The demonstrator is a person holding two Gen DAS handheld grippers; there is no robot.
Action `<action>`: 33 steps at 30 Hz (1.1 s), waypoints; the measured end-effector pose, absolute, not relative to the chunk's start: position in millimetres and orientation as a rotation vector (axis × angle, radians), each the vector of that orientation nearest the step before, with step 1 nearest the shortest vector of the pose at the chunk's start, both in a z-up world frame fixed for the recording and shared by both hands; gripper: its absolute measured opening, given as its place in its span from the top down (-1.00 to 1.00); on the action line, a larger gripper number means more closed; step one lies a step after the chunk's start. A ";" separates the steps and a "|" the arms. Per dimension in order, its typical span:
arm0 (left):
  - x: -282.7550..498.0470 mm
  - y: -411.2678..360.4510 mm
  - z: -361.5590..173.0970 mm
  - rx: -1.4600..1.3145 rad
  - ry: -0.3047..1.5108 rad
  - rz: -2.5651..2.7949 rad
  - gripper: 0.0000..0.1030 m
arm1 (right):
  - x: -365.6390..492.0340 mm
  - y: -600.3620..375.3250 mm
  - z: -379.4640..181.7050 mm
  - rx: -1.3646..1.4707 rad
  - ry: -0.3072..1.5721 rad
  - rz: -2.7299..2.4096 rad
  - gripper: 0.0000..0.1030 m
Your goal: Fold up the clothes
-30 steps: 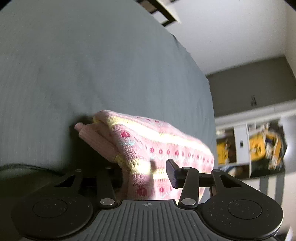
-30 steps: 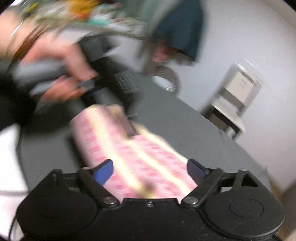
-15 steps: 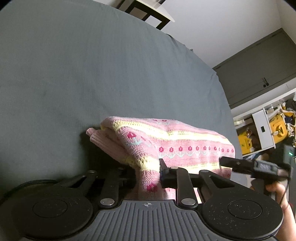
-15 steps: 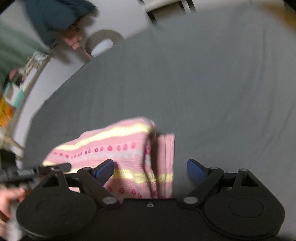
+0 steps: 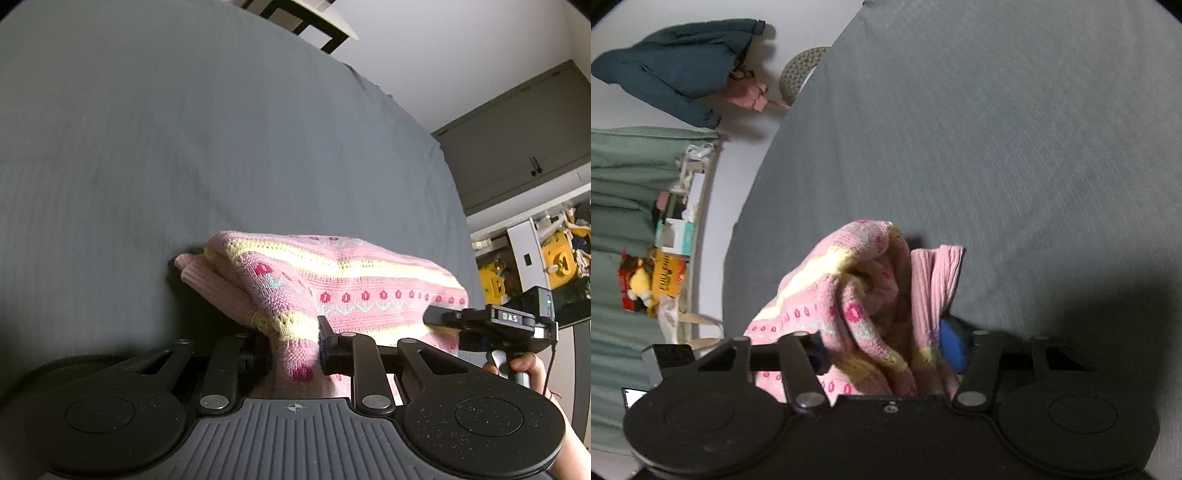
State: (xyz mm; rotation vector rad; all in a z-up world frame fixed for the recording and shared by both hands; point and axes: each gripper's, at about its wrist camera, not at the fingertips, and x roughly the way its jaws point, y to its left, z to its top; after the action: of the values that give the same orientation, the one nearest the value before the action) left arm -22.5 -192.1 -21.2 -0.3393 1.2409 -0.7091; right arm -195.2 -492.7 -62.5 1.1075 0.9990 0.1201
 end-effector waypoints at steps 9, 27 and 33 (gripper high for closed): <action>-47.5 -205.6 27.5 -0.104 1.037 -0.773 0.57 | -200.3 -468.4 -17.6 0.887 0.922 0.081 0.59; 57.9 -55.6 115.8 -0.071 0.803 -0.474 0.57 | -11.6 -337.8 89.7 0.660 0.827 0.235 0.62; 133.6 -6.8 116.4 -0.102 0.767 -0.357 0.57 | 89.1 -295.2 101.5 0.638 0.814 0.273 0.62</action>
State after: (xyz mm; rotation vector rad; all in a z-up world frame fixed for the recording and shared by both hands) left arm 133.6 -6.8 116.4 -0.1022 0.7669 -0.3569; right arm 89.1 -295.2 101.5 0.6376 0.8138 0.2731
